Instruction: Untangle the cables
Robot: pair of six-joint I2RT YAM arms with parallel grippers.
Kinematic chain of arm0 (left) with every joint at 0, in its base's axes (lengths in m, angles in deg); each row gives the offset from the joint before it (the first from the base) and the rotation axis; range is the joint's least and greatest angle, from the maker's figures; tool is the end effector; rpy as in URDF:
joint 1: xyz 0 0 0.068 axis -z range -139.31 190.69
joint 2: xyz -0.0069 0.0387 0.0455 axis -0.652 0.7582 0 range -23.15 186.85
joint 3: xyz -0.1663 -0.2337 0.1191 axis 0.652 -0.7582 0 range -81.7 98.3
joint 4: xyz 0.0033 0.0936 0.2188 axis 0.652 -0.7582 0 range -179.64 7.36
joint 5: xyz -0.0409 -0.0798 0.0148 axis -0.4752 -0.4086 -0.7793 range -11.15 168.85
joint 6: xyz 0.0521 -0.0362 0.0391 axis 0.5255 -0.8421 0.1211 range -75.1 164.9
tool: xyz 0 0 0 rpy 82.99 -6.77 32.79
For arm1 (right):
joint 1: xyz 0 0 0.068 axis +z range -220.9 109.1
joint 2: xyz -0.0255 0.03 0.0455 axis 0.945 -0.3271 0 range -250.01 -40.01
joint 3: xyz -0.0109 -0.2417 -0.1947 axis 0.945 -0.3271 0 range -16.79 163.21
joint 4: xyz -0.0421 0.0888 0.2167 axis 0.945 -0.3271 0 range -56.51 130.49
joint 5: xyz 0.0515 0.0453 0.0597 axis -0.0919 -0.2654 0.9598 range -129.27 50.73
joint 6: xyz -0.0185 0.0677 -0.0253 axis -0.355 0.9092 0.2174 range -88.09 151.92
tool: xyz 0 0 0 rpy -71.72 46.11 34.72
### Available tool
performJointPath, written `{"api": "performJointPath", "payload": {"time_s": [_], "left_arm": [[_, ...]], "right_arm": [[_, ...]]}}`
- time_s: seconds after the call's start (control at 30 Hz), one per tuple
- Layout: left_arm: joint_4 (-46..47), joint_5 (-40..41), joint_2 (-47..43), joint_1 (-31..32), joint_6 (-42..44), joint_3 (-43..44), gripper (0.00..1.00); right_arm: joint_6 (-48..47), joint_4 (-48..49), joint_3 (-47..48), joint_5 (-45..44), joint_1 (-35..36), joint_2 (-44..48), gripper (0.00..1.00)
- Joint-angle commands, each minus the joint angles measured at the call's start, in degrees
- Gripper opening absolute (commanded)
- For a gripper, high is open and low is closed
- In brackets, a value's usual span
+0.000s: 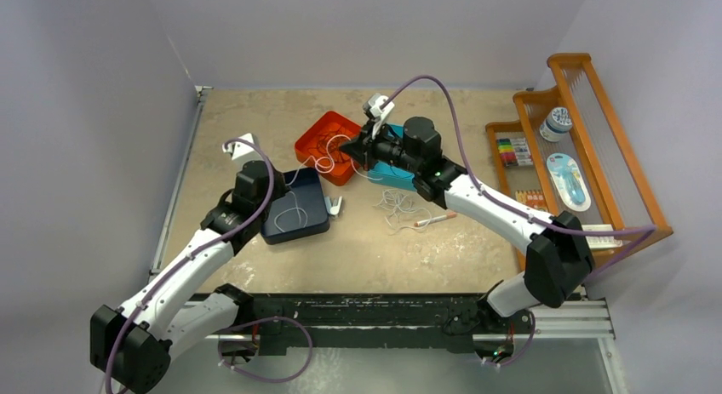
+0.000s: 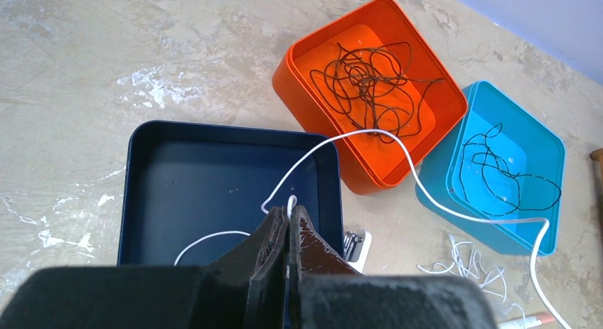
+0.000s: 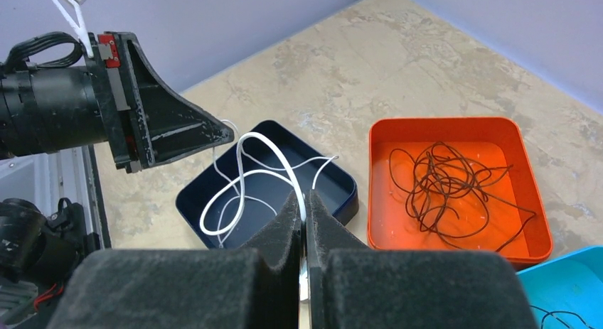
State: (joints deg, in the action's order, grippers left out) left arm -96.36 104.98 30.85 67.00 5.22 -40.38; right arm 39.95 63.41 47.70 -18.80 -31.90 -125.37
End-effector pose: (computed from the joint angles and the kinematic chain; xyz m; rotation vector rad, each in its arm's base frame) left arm 0.1792 -0.0578 0.3110 -0.5116 1.9255 -0.2821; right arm 0.2618 0.2404 0.3978 -0.7085 1.4473 0.9173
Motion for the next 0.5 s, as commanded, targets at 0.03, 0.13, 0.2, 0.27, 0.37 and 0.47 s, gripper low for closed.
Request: {"api": "performJointPath", "payload": {"time_s": [0.03,0.13,0.2,0.27,0.37,0.47], "left_arm": [[3.08,-0.42,0.30,-0.29,-1.34,-0.30,0.00],[2.81,1.01,0.36,-0.29,-2.09,-0.70,0.00],[1.93,2.15,0.84,-0.29,-2.28,-0.59,0.00],[1.52,2.31,1.66,-0.32,-2.29,-0.40,0.00],[1.99,1.08,3.26,-0.46,-2.35,-0.23,0.00],[2.37,0.43,4.53,-0.55,-2.97,-0.55,0.00]], "right_arm": [[2.03,2.29,3.64,-0.87,0.20,-0.50,0.00],[2.40,2.75,3.50,-4.61,0.20,-0.88,0.00],[2.38,4.77,2.35,-7.27,0.20,-0.46,0.00],[2.36,6.81,0.91,-10.32,0.20,0.24,0.00],[0.80,7.27,-0.12,-14.07,0.12,0.80,0.00],[-2.21,6.50,-0.51,-14.02,0.02,0.77,0.00]]}}
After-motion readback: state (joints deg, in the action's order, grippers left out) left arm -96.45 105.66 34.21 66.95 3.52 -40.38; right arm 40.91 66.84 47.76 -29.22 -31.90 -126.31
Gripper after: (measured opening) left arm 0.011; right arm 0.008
